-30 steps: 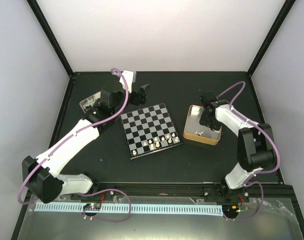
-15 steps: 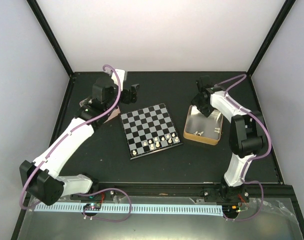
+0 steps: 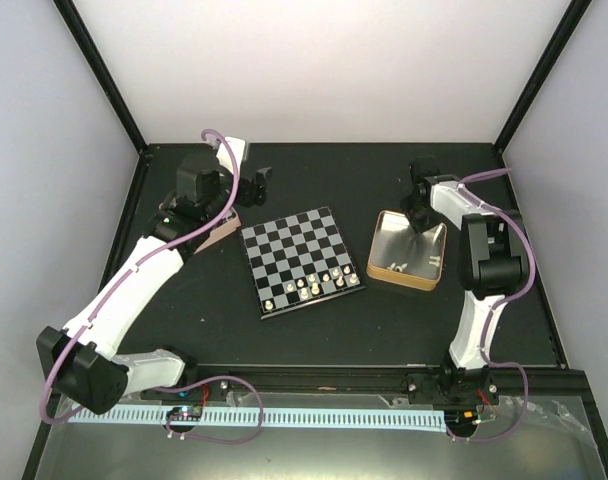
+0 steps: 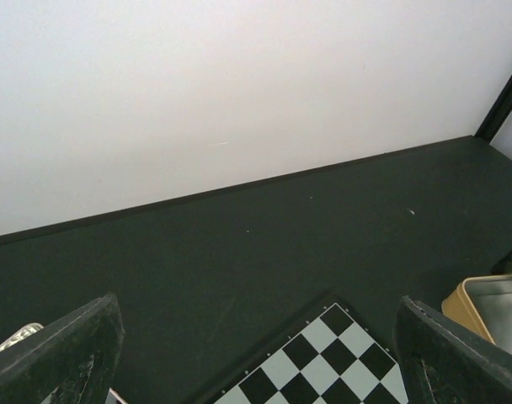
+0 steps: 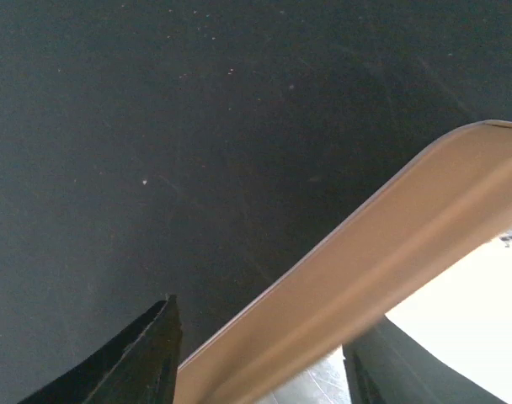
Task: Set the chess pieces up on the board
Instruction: Adjust the storage box at the center of the board.
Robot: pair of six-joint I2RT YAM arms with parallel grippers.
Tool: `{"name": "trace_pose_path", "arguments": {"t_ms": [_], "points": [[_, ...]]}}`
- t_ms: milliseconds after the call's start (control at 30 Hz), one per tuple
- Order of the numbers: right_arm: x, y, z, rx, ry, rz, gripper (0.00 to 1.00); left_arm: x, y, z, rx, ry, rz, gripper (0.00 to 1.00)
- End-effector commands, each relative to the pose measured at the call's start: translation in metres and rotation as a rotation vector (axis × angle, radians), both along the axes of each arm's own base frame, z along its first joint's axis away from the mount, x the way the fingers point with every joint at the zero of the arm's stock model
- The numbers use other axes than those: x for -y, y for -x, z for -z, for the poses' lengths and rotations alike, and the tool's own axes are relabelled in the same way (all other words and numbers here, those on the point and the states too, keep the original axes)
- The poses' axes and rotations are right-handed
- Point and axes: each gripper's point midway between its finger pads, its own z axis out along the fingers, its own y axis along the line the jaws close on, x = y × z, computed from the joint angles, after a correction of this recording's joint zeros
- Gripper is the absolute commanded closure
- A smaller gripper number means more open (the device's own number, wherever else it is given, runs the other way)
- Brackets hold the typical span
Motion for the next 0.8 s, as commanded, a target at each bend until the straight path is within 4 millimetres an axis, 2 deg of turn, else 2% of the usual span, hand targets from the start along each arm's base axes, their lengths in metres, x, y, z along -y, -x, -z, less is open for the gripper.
{"name": "trace_pose_path", "arguments": {"t_ms": [0,100,167,400,567,767], "points": [[0.003,-0.014,-0.008,0.032,0.026,0.002,0.53,-0.005,0.002,0.002,0.001,-0.02,0.013,0.11],[-0.001,-0.02,-0.006,0.027,0.023,-0.055,0.68,-0.007,0.001,0.004,-0.004,-0.019,0.011,0.11],[-0.004,-0.022,-0.005,0.024,0.022,-0.095,0.72,-0.008,0.0,0.006,-0.007,-0.019,0.008,0.11],[-0.019,-0.025,-0.012,0.027,0.026,-0.265,0.74,-0.008,-0.004,0.013,-0.027,-0.016,0.008,0.11],[-0.049,-0.02,-0.016,0.019,0.059,-0.477,0.78,-0.009,-0.006,0.017,-0.035,-0.018,0.005,0.11],[-0.075,-0.005,-0.01,-0.03,0.151,-0.709,0.82,-0.01,-0.008,0.019,-0.045,-0.015,0.002,0.12]]}}
